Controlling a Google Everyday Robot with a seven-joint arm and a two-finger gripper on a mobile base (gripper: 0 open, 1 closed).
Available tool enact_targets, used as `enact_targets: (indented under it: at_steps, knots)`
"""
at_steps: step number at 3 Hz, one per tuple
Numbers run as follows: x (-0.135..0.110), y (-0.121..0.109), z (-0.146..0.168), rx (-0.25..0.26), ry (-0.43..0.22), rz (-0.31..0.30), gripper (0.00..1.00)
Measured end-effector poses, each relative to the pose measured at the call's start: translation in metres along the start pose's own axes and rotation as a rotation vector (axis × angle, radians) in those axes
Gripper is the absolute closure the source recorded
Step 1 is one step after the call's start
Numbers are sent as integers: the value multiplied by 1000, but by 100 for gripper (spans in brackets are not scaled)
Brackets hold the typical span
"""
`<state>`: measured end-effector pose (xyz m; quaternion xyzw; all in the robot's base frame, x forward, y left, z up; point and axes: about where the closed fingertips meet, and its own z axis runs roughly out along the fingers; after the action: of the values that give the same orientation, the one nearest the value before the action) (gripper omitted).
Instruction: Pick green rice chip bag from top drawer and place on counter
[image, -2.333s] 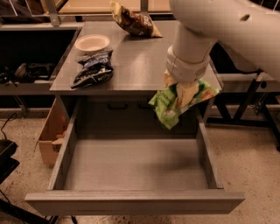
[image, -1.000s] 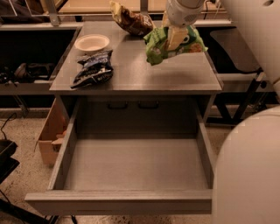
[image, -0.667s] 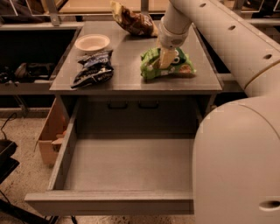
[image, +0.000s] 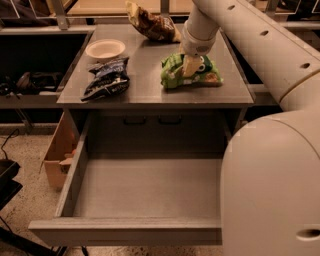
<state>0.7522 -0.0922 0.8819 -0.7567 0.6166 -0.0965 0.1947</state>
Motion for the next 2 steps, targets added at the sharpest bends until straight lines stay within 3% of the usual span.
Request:
enact_targets:
  at_steps: [1,2]
  knots:
    - [0,0,0,0,0,0,5]
    - [0,0,0,0,0,0,0]
